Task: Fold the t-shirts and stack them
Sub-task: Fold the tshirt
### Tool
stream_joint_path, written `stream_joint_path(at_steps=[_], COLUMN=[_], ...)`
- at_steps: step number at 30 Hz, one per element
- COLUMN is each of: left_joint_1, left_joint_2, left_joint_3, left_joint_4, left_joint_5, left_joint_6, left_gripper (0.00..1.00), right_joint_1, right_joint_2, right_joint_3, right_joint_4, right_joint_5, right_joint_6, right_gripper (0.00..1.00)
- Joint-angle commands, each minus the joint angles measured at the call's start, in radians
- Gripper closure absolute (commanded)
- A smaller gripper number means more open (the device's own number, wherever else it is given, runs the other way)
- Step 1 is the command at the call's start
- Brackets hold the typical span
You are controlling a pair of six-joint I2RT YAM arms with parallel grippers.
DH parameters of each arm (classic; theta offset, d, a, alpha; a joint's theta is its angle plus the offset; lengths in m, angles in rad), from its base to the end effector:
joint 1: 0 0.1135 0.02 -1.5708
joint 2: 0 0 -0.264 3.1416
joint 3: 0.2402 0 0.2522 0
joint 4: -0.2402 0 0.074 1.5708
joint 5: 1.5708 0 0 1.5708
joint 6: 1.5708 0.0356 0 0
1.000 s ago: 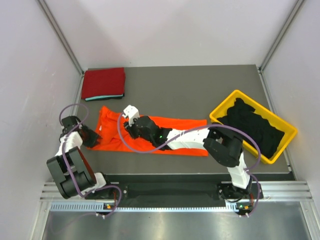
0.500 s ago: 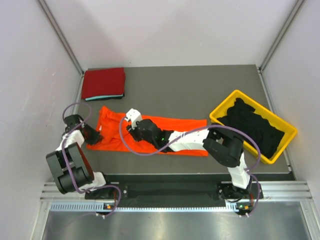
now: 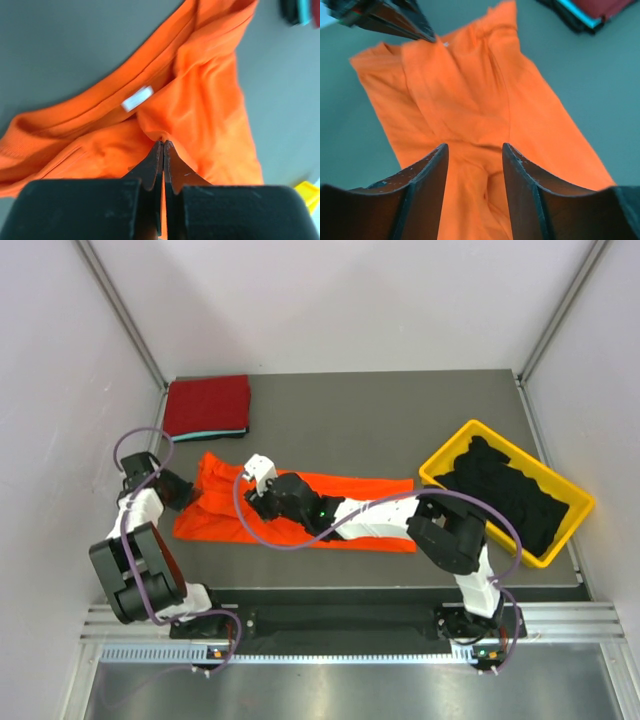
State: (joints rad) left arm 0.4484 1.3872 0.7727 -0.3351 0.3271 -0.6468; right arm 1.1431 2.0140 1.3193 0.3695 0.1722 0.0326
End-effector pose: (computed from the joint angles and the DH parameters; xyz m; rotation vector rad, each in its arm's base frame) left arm 0.2476 0.1064 0.1933 -1.1947 2.2148 -0.4925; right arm 0.1977 0.4189 0.2064 -0.9196 1.7104 0.6327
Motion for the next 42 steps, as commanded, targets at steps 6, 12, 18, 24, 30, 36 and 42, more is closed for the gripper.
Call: stream_joint_path(at_steps=[6, 12, 18, 24, 30, 36, 42], left_joint_1=[-0.011, -0.019, -0.04, -0.042, -0.045, -0.053, -0.054], left_joint_2=[0.101, 0.17, 0.243, 0.295, 0.361, 0.412, 0.455], left_joint_3=[0.129, 0.195, 0.223, 0.243, 0.296, 0.347, 0.385], left_joint_4=[0.097, 0.174, 0.217, 0.245, 0.258, 0.252, 0.232], left_joint_5=[0.078, 0.115, 0.15, 0.173, 0.214, 0.221, 0.227], left_joint_6=[-0.103, -0.151, -0.174, -0.177, -0.192, -0.189, -0.182], left_gripper=[1.0, 1.0, 1.0, 1.0, 1.0, 1.0, 1.0], right_joint_1=[0.015, 0.02, 0.029, 0.044, 0.044, 0.046, 0.044], right_joint_2=[0.051, 0.063, 0.115, 0.181, 0.241, 0.325, 0.376], right_joint_3=[0.127, 0.146, 0.224, 0.317, 0.411, 0.507, 0.561], right_joint_4=[-0.006, -0.02, -0.092, -0.152, -0.225, -0.277, -0.297], right_joint_5=[-0.08, -0.065, -0.076, -0.03, -0.03, 0.033, 0.087], right_joint_6=[-0.016, -0.008, -0.091, -0.184, -0.237, -0.28, -0.344], right_gripper=[0.6, 0.69, 0.69, 0.61, 0.61, 0.59, 0.57])
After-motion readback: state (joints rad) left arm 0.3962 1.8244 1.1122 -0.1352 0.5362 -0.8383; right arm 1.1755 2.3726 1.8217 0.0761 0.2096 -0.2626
